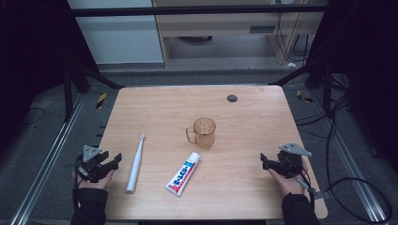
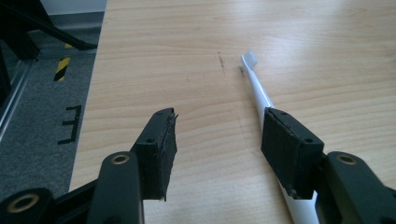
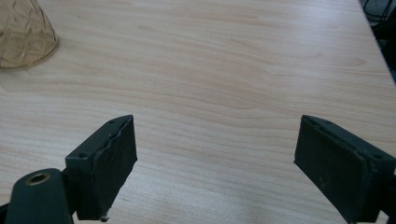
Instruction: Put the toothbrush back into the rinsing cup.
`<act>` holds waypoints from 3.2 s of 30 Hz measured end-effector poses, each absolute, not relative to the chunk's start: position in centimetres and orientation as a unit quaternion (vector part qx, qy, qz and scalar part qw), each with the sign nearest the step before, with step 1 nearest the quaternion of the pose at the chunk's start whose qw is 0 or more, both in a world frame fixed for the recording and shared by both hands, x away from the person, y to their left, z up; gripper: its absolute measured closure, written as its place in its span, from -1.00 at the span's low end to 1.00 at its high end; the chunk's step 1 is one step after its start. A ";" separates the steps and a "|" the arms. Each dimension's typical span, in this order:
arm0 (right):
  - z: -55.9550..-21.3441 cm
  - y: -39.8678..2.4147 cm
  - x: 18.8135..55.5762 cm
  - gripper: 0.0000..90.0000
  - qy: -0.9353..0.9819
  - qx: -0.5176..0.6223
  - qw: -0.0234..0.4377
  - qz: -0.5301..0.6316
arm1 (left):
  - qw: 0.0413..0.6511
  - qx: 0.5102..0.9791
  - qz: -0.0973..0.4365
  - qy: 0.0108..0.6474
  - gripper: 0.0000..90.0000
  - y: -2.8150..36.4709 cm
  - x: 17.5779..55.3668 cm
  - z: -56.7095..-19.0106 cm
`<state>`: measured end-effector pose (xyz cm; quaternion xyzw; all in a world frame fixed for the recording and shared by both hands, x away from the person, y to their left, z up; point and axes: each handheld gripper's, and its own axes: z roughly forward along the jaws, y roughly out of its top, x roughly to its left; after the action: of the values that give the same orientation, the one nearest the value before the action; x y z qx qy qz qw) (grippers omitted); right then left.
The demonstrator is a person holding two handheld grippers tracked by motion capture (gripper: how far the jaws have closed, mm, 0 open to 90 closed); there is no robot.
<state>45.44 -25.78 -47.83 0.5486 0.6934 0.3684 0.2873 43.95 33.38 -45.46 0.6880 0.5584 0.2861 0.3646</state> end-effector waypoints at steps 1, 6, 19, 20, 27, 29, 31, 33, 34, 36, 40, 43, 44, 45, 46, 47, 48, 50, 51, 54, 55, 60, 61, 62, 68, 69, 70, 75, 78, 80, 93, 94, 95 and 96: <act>-47.9 -25.6 45.5 -0.71 0.697 0.546 0.285 0.367 | 0.362 0.691 0.285 0.557 0.00 33.2 43.8 -45.4; -48.0 -25.3 45.5 -0.67 0.704 0.539 0.277 0.370 | 0.362 0.703 0.264 0.552 0.00 32.3 43.0 -45.6; -48.0 -24.7 45.5 -0.53 0.716 0.528 0.270 0.368 | 0.359 0.730 0.235 0.533 0.12 30.4 43.0 -45.7; -48.0 -24.7 45.5 -0.52 0.718 0.526 0.270 0.368 | 0.351 0.737 0.228 0.530 0.13 30.0 43.0 -45.8; -47.9 -24.6 45.4 -0.46 0.719 0.525 0.263 0.371 | 0.322 0.758 0.210 0.527 0.21 28.9 43.1 -46.1; -48.0 -24.6 45.4 -0.44 0.721 0.523 0.264 0.370 | 0.315 0.762 0.203 0.528 0.21 28.7 43.2 -46.2; -48.1 -24.6 45.5 -0.43 0.723 0.522 0.261 0.370 | 0.311 0.764 0.196 0.530 0.22 28.6 43.3 -46.4; -48.1 -24.6 45.5 -0.42 0.724 0.521 0.258 0.371 | 0.307 0.767 0.188 0.531 0.23 28.5 43.4 -46.5; -48.1 -24.6 45.5 -0.42 0.725 0.521 0.257 0.371 | 0.303 0.769 0.185 0.532 0.23 28.5 43.5 -46.6; -48.1 -24.6 45.5 -0.41 0.726 0.519 0.256 0.371 | 0.297 0.771 0.180 0.533 0.24 28.4 43.6 -46.8; -48.2 -24.6 45.5 -0.39 0.727 0.519 0.253 0.372 | 0.288 0.776 0.172 0.533 0.27 28.3 43.7 -47.1; -48.2 -24.6 45.6 -0.39 0.727 0.519 0.251 0.373 | 0.286 0.778 0.168 0.533 0.31 28.2 43.8 -47.2; -48.2 -24.6 45.6 -0.39 0.727 0.519 0.251 0.373 | 0.284 0.779 0.168 0.533 0.32 28.2 43.8 -47.2; -48.2 -24.6 45.6 -0.39 0.727 0.519 0.251 0.373 | 0.283 0.779 0.168 0.534 0.33 28.2 43.9 -47.3; -48.2 -24.6 45.6 -0.38 0.727 0.519 0.250 0.374 | 0.282 0.779 0.167 0.534 0.34 28.2 43.9 -47.3; -48.2 -24.6 45.6 -0.38 0.727 0.519 0.250 0.373 | 0.282 0.780 0.166 0.534 0.35 28.2 43.9 -47.3; -48.2 -24.6 45.6 -0.38 0.727 0.519 0.250 0.373 | 0.281 0.780 0.165 0.534 0.37 28.2 43.9 -47.3; -48.2 -24.6 45.6 -0.38 0.727 0.519 0.250 0.374 | 0.279 0.781 0.166 0.533 0.39 28.2 43.9 -47.3; -48.2 -24.6 45.6 -0.37 0.727 0.518 0.250 0.374 | 0.278 0.781 0.166 0.534 0.40 28.2 43.9 -47.3; -48.2 -24.6 45.6 -0.37 0.728 0.518 0.249 0.375 | 0.277 0.781 0.165 0.535 0.43 28.4 44.0 -47.3; -48.2 -24.6 45.6 -0.37 0.728 0.518 0.249 0.374 | 0.276 0.781 0.164 0.536 0.44 28.4 44.0 -47.3; -48.2 -24.6 45.6 -0.36 0.728 0.517 0.248 0.375 | 0.273 0.785 0.163 0.533 0.46 28.5 44.1 -47.4; -48.2 -24.6 45.6 -0.36 0.728 0.517 0.248 0.375 | 0.270 0.786 0.162 0.531 0.46 28.5 44.1 -47.3; -48.2 -24.6 45.6 -0.35 0.728 0.517 0.248 0.375 | 0.269 0.789 0.163 0.528 0.46 28.5 44.1 -47.3; -48.2 -24.6 45.6 -0.37 0.728 0.516 0.248 0.376 | 0.267 0.795 0.173 0.516 0.44 28.5 44.1 -46.9; -48.2 -24.6 45.6 -0.37 0.728 0.517 0.248 0.377 | 0.270 0.794 0.174 0.516 0.40 28.5 44.2 -46.7; -48.2 -24.7 45.6 -0.38 0.728 0.517 0.248 0.376 | 0.271 0.794 0.175 0.515 0.36 28.6 44.2 -46.4; -48.2 -24.7 45.6 -0.40 0.729 0.517 0.245 0.376 | 0.282 0.793 0.172 0.511 0.23 29.0 44.6 -44.8; -48.2 -24.8 45.6 -0.41 0.727 0.520 0.242 0.378 | 0.279 0.801 0.160 0.505 0.15 28.9 45.1 -44.1; -48.3 -24.9 45.6 -0.41 0.728 0.520 0.243 0.375 | 0.270 0.807 0.154 0.503 0.13 28.7 45.6 -43.8; -48.3 -25.0 45.7 -0.37 0.731 0.521 0.239 0.371 | 0.212 0.842 0.136 0.477 0.19 27.1 48.9 -44.0; -48.3 -25.0 45.7 -0.37 0.731 0.521 0.239 0.371 | 0.206 0.844 0.137 0.475 0.19 26.9 49.1 -44.0; -48.2 -25.0 45.7 -0.37 0.731 0.521 0.239 0.370 | 0.201 0.847 0.139 0.472 0.19 26.8 49.3 -44.0; -48.2 -24.9 45.8 -0.37 0.732 0.519 0.240 0.370 | 0.198 0.848 0.138 0.471 0.20 26.8 49.5 -44.0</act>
<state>45.76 -24.93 -48.21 0.5194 0.7321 0.3699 0.2397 49.50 26.78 -43.98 0.8481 0.4713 0.1383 0.1985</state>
